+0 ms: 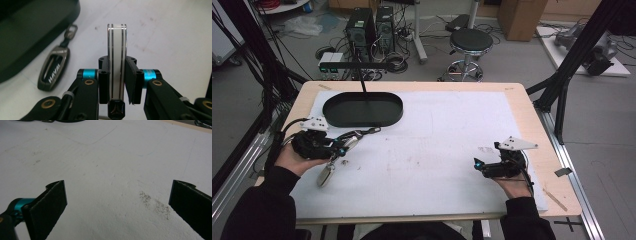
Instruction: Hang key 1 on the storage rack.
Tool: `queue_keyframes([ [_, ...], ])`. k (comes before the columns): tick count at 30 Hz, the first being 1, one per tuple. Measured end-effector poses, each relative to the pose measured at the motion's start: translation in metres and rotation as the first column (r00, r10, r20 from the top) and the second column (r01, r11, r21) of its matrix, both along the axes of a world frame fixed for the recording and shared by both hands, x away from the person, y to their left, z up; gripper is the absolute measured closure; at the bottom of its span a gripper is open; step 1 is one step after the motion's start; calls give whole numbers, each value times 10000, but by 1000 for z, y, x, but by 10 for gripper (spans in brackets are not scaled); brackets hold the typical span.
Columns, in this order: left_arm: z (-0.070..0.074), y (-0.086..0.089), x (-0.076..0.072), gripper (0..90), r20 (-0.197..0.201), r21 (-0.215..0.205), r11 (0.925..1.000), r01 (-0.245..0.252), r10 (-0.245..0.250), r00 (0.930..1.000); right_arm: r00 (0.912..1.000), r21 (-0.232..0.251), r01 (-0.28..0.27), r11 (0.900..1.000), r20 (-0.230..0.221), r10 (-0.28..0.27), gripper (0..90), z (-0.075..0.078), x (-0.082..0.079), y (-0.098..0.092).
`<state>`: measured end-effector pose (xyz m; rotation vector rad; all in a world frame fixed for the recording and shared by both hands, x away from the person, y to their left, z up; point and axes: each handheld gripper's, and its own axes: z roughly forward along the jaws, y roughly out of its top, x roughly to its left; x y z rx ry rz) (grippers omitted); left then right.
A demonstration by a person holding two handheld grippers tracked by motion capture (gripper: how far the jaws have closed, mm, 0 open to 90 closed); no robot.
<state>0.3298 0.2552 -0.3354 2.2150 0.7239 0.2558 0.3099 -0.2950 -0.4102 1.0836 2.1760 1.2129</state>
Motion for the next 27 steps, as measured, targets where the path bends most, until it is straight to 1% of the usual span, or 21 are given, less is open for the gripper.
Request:
queue_keyframes([
  [1, 6, -1, 0, 750, 123, -2, 10000, 57, -57, 9999, 10000, 10, -22, 10000, 40, 22, 8, 0, 0, 0],
  [3, 15, -3, 2, 750, 133, -41, 9997, 244, -244, 9996, 10000, 9, -13, 10000, 36, 13, 8, 0, -1, 0],
  [6, 29, -6, 5, 751, 366, 255, 9991, 343, -352, 9987, 10000, -35, -14, 10000, 46, 14, 8, 0, 0, -1],
  [9, 42, -7, 12, 751, 586, 308, 9991, 300, -318, 9978, 10000, -16, 30, 10000, 28, -30, 8, 0, 0, -1],
  [11, 49, -6, 16, 751, 729, 204, 9996, 183, -197, 9971, 10000, -36, 11, 10000, 87, -11, 8, 0, -1, -1],
  [12, 53, -5, 19, 751, 780, 260, 9996, 144, -164, 9968, 10000, -20, 10, 10000, 55, -10, 8, 0, -1, -1],
  [14, 59, -2, 23, 751, 891, 136, 9999, -38, 26, 9960, 10000, -13, 20, 10000, 32, -20, 8, 0, -2, 0],
  [16, 64, 0, 27, 751, 993, -173, 9996, -209, 226, 9948, 10000, -28, 57, 10000, 22, -57, 8, 0, -2, -1],
  [19, 72, 4, 35, 751, 1126, -370, 9984, -420, 460, 9926, 10000, -7, 79, 10000, -23, -79, 8, -1, -2, -1],
  [20, 74, 4, 38, 751, 1148, -476, 9974, -534, 585, 9917, 10000, -1, 79, 10000, -15, -79, 8, -1, -2, -1],
  [22, 78, 6, 44, 751, 1096, -653, 9960, -615, 684, 9916, 10000, -5, 76, 10000, -2, -76, 8, -1, -2, 0],
  [24, 82, 4, 49, 751, 1131, -580, 9952, -784, 846, 9900, 10000, -53, 39, 10000, 50, -39, 8, -1, -2, 0],
  [25, 84, 3, 52, 752, 1137, -461, 9959, -784, 832, 9900, 10000, -57, 49, 10000, 44, -49, 8, -1, -1, 0],
  [27, 87, 2, 57, 751, 1204, -462, 9951, -877, 927, 9884, 10000, -52, 22, 10000, 47, -22, 8, -1, -1, 0],
])
